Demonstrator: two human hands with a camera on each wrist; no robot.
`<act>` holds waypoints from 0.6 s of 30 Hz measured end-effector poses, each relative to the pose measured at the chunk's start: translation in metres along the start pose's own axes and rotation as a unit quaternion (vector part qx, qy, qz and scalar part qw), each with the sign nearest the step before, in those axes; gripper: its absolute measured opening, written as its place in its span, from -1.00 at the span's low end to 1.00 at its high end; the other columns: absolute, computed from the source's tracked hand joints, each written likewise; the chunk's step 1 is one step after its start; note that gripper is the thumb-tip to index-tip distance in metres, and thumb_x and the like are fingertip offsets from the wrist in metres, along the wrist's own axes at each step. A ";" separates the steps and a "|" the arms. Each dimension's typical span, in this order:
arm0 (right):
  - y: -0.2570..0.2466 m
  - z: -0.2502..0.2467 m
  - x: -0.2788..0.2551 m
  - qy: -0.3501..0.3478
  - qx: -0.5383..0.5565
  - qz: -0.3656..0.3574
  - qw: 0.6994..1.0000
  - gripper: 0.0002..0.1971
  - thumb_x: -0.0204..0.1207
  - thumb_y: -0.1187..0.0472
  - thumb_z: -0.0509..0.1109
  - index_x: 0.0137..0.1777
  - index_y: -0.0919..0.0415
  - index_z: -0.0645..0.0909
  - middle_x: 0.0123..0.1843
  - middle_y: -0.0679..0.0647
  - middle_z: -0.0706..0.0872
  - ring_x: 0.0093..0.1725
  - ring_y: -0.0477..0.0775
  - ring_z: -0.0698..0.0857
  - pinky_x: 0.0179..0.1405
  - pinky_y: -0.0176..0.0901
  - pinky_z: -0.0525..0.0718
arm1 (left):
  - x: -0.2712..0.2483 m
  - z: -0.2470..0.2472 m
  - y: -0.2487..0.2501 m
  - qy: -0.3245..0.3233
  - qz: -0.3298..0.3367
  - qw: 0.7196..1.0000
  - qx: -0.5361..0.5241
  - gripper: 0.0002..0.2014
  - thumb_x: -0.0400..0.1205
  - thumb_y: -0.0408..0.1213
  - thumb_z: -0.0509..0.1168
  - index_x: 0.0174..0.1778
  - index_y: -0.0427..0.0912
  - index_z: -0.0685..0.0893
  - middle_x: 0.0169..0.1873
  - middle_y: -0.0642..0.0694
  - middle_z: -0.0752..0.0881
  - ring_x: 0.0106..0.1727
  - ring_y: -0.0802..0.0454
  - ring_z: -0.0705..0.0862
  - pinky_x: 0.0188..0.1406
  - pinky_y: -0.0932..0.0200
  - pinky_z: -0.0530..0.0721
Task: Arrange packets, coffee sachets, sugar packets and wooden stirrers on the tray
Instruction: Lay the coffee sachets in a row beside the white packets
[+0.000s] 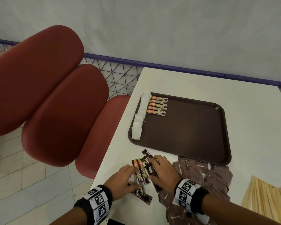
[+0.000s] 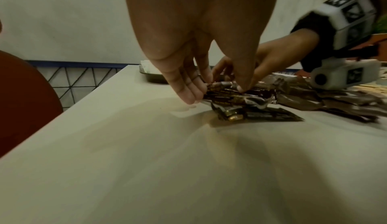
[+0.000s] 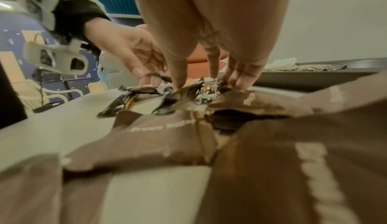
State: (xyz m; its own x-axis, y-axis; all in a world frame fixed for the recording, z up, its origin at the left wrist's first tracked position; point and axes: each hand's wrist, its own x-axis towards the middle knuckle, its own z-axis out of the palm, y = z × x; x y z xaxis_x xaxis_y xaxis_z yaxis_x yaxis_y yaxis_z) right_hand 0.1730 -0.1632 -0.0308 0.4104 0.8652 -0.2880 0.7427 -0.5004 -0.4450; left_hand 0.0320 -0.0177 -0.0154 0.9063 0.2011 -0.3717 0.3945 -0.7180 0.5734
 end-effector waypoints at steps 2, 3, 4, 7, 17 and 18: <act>-0.001 -0.002 0.000 0.019 -0.001 0.008 1.000 -0.42 0.57 -0.09 0.22 0.55 -0.02 0.18 0.47 -0.05 0.27 0.44 0.00 0.27 0.45 -0.17 0.26 | -0.007 0.000 0.000 -0.007 0.000 1.000 0.001 -0.36 0.48 0.11 0.39 0.44 0.09 0.32 0.24 0.20 0.39 0.21 0.30 0.39 0.20 0.36 0.47; -0.001 -0.003 0.000 0.028 0.000 0.014 1.000 -0.44 0.58 -0.11 0.19 0.54 -0.03 0.18 0.46 -0.06 0.27 0.45 -0.01 0.26 0.45 -0.17 0.24 | -0.010 0.001 -0.001 -0.009 0.001 1.000 0.011 -0.30 0.43 0.14 0.42 0.45 0.12 0.29 0.27 0.20 0.37 0.25 0.29 0.37 0.22 0.36 0.46; -0.001 -0.004 0.000 0.032 0.004 0.021 0.999 -0.43 0.58 -0.14 0.18 0.54 -0.03 0.18 0.46 -0.06 0.27 0.46 0.00 0.25 0.45 -0.16 0.23 | -0.013 0.001 -0.002 -0.013 0.005 0.999 0.030 -0.24 0.38 0.18 0.44 0.46 0.13 0.28 0.31 0.21 0.34 0.29 0.27 0.35 0.24 0.35 0.45; -0.004 -0.002 0.000 0.009 0.027 0.041 0.999 -0.33 0.54 -0.22 0.18 0.57 0.02 0.11 0.53 -0.01 0.23 0.51 0.04 0.20 0.52 -0.07 0.19 | -0.015 0.003 -0.008 -0.036 0.019 0.995 0.088 -0.15 0.34 0.16 0.47 0.50 0.12 0.22 0.42 0.14 0.27 0.38 0.16 0.31 0.33 0.31 0.40; -0.019 0.011 0.009 0.001 -0.004 0.035 0.999 -0.02 0.13 -0.55 0.07 0.52 -0.01 0.18 0.46 0.00 0.29 0.42 0.09 0.29 0.45 -0.02 0.28 | 0.023 -0.010 -0.018 0.008 0.015 0.996 0.082 -0.46 0.44 -0.05 0.45 0.29 -0.03 0.41 0.25 0.05 0.39 0.21 0.16 0.36 0.10 0.30 0.49; -0.021 0.012 0.008 0.003 -0.010 0.037 0.999 -0.02 0.12 -0.56 0.08 0.50 -0.02 0.20 0.46 0.00 0.29 0.41 0.08 0.29 0.44 -0.02 0.28 | 0.026 -0.011 -0.019 0.009 0.016 0.996 0.086 -0.48 0.45 -0.07 0.45 0.27 -0.04 0.43 0.24 0.04 0.39 0.19 0.16 0.36 0.08 0.31 0.48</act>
State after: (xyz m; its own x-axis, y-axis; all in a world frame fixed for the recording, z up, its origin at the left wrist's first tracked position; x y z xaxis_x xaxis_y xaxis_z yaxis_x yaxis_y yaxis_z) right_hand 0.1550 -0.1461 -0.0339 0.4682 0.8258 -0.3144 0.7206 -0.5627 -0.4051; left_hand 0.0498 0.0079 -0.0279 0.9210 0.1879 -0.3411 0.3355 -0.8277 0.4499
